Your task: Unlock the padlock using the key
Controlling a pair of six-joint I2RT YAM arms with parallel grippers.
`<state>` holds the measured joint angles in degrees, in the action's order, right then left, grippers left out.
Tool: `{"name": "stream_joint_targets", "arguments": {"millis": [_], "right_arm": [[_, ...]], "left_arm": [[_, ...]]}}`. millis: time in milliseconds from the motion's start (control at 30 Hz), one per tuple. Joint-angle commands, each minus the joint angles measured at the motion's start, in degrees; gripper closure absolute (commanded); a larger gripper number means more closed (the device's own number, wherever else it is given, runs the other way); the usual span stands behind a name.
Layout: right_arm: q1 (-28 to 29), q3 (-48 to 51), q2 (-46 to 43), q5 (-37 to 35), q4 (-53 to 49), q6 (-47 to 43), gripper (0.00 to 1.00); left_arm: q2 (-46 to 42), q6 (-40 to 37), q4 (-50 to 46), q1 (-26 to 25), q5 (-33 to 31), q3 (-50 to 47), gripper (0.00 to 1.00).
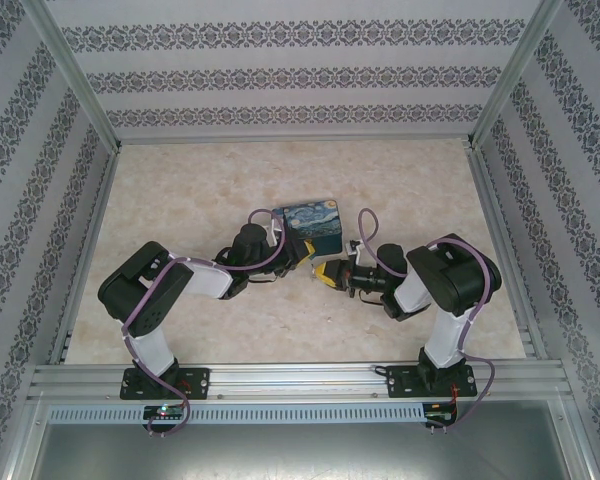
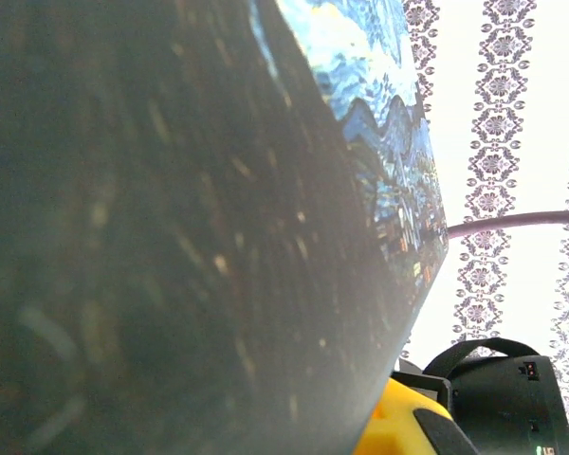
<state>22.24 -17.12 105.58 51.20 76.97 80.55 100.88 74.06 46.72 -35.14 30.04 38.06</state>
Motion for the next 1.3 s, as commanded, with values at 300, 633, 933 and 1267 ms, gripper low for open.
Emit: {"name": "stream_joint_targets", "arguments": {"millis": [300,633,933,1267], "right_arm": [[-1.8,0.5,-2.0,1.8,2.3,-1.5,1.00],[-2.5,1.0,-3.2,2.1,2.4,-0.8,1.00],[-2.5,1.3,-4.2,1.9,2.4,-0.3,1.00],[-2.3,0.8,-4.3,1.9,2.4,0.1,1.00]], "left_arm": [[-0.1,-2.9,0.4,0.6,2.2,1.0,1.00],[0.1,-3.4,-0.3,0.7,2.4,1.2,1.00],[1.0,-3.6,-0.5,0.6,2.1,1.4,1.00],[1.5,-3.6,-0.2,0.7,2.4,1.7,1.00]]}}
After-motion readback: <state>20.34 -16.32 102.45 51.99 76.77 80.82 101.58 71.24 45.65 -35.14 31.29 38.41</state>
